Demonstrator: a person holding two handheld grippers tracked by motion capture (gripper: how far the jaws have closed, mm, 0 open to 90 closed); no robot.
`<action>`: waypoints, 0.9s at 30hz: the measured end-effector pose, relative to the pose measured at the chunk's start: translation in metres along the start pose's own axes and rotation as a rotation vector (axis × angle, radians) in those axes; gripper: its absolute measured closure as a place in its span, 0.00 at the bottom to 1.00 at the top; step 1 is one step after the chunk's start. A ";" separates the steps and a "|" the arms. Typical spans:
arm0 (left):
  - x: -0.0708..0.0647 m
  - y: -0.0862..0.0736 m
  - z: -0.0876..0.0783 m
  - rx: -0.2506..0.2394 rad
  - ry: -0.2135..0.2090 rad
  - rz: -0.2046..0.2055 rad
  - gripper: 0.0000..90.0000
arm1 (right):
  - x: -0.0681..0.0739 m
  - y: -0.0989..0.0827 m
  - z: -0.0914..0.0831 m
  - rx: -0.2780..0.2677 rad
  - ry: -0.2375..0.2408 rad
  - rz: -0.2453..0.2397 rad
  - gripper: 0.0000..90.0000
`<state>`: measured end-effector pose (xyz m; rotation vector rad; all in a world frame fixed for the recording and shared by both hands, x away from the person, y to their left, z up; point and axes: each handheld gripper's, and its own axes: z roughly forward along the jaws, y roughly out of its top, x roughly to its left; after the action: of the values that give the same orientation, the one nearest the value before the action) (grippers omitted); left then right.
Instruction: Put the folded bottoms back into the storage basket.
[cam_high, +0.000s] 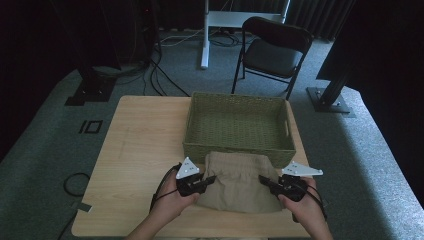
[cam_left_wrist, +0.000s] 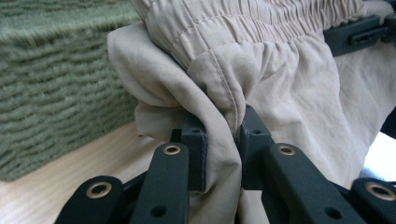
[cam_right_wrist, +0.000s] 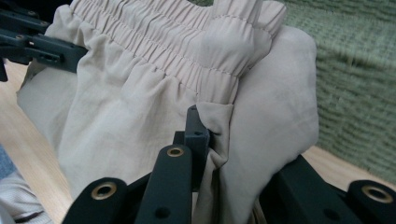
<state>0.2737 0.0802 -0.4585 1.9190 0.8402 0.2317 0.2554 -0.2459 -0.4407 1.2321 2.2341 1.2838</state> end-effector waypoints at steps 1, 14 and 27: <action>0.000 0.003 -0.002 -0.004 0.004 0.009 0.87 | 0.000 0.003 -0.002 -0.016 0.002 0.001 0.87; 0.006 0.040 -0.013 -0.045 0.001 0.027 0.87 | -0.005 0.042 -0.012 -0.052 0.006 -0.031 0.87; 0.016 0.079 -0.018 -0.090 0.001 0.033 0.87 | -0.016 0.079 -0.018 -0.098 0.009 -0.039 0.87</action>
<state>0.3124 0.0815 -0.3860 1.8499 0.7867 0.2857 0.2964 -0.2504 -0.3690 1.1443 2.1625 1.3697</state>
